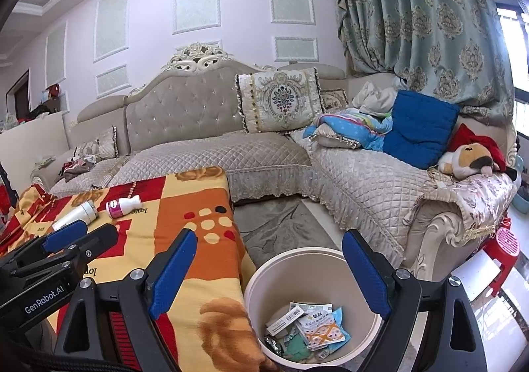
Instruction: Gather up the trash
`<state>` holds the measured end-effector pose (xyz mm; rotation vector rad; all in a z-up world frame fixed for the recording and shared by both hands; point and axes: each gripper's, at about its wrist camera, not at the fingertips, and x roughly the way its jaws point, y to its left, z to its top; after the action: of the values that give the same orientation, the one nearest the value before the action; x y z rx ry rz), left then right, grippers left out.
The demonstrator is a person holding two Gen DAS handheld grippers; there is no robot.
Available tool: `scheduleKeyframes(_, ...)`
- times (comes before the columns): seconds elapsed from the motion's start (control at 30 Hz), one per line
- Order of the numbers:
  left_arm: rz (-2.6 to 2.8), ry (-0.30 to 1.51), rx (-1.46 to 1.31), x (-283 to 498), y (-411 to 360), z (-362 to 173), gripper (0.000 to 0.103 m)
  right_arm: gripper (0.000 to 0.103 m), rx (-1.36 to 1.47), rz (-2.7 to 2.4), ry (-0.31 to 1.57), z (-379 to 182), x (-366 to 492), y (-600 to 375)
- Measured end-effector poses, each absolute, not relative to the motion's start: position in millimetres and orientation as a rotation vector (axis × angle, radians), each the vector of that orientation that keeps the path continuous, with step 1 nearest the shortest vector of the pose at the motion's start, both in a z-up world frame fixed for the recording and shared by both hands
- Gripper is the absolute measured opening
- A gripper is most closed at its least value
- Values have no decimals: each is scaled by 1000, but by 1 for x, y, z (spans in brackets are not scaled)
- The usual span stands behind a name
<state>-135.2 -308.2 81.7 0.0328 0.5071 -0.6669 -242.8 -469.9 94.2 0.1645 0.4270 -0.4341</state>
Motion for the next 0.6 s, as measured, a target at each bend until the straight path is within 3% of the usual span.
scheduleKeyframes(0.6,-656,509,35,-133,-306,79,63,93,169,-443,450,88,-239,-472)
